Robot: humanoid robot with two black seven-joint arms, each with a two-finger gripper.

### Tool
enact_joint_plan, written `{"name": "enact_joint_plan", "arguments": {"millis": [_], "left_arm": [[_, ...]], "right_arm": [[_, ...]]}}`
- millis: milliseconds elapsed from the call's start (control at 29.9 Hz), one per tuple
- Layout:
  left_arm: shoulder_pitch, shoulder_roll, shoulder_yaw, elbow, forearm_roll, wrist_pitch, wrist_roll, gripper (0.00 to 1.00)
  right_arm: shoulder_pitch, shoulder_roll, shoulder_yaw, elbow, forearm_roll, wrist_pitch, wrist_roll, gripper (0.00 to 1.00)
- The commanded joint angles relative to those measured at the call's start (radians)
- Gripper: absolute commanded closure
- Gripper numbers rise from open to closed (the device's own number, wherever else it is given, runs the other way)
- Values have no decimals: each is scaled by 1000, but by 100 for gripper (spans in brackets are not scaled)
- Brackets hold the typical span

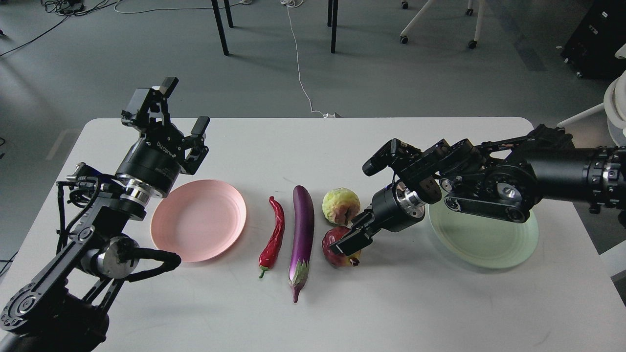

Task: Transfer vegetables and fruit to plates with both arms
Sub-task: 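Lower the right gripper onto the red fruit and close it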

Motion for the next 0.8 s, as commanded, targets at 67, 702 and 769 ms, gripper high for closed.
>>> {"name": "enact_joint_plan", "arguments": {"millis": [67,702,769], "left_arm": [[1,1,0,-4,0,0,0,1],[1,14,0,-24,0,0,6,1],[1,16,0,-24,0,0,8,1]], "right_arm": [[-5,11,-27,-1,42,-1,0,10],[136,-125,-62,151,36,9,0,56],[177,-222,-65,225,23,10,0,55]]}}
